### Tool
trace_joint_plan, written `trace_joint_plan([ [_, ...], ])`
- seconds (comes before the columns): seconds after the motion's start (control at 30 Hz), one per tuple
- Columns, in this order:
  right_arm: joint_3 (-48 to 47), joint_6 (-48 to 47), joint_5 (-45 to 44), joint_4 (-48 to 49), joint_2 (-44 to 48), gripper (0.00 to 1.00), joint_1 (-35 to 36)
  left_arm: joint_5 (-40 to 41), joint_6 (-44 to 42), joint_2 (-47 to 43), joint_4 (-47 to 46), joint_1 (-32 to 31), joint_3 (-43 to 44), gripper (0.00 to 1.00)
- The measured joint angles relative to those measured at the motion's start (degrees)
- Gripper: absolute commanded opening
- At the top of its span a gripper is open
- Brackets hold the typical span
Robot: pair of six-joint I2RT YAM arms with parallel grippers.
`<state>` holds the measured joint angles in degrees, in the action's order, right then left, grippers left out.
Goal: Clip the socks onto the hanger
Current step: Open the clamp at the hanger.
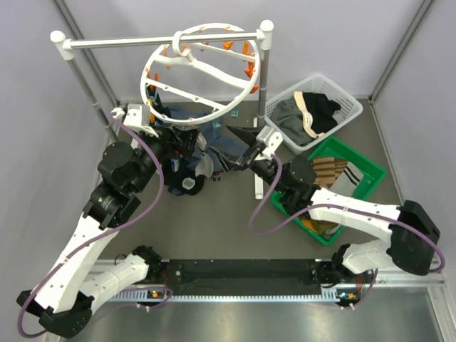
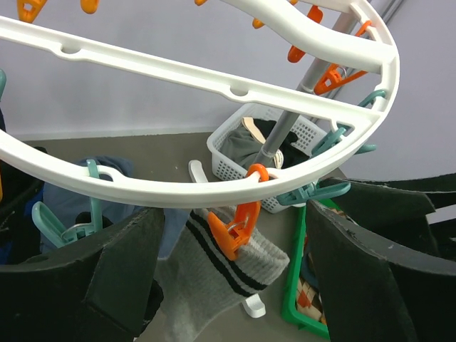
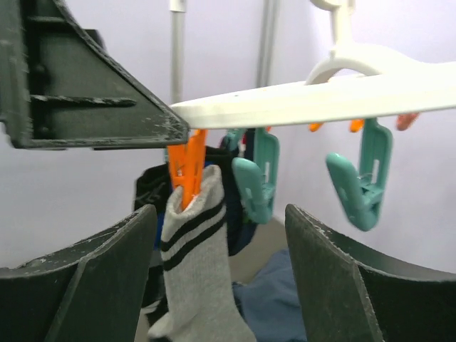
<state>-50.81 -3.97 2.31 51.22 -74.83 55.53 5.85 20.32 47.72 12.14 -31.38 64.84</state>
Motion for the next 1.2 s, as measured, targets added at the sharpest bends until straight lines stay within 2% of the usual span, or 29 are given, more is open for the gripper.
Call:
trace_joint_plan([
  [0.17, 0.7, -5.1, -7.5, 7.9, -5.0, 0.70, 0.9, 0.0, 0.3, 0.0, 0.0, 0.0, 0.0, 0.84],
  [0.37, 0.5, -7.0, -10.9, 12.5, -9.7, 0.61, 0.9, 0.0, 0.4, 0.0, 0.6, 0.0, 0.2, 0.84],
  [0.77, -3.4, -12.7, -16.0, 21.6, -16.2, 0.60, 3.1, -0.5, 0.8, 0.1, 0.9, 0.0, 0.4, 0.85],
  [1.03, -4.9, -15.0, -18.7, 22.9, -18.1, 0.32, 4.1, -0.5, 0.9, 0.0, 0.9, 0.0, 0.4, 0.85],
  [1.2, -4.9, -15.0, -19.8, 22.9, -18.1, 0.07, 4.3, -1.0, 0.9, 0.0, 1.4, 0.0, 0.7, 0.85],
])
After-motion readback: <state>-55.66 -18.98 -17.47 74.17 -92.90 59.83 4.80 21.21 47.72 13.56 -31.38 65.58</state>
